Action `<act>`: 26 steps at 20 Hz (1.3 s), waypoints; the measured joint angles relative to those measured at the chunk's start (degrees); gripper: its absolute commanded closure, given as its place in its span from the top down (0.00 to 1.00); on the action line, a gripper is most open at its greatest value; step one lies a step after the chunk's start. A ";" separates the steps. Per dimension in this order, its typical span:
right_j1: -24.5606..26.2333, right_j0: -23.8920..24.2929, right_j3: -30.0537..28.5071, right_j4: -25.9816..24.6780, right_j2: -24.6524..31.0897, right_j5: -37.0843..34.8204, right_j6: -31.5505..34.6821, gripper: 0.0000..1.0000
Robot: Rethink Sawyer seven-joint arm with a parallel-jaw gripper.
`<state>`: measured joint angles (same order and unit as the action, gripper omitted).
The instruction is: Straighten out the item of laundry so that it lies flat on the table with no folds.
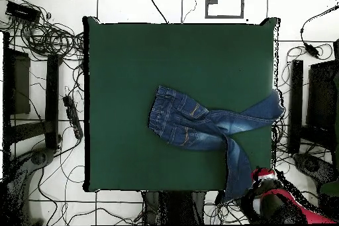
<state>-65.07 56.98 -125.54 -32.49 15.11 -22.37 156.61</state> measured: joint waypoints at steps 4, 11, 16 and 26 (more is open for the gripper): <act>-0.24 -1.15 0.07 0.51 0.07 0.34 0.00 1.00; 1.21 -9.98 1.17 3.80 -0.95 0.57 0.00 1.00; 1.31 -16.44 3.14 8.18 -1.68 -0.11 0.00 1.00; 8.48 -34.05 16.34 14.20 -11.06 -2.01 1.34 1.00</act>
<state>-56.59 22.93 -109.20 -18.29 4.04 -24.38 157.95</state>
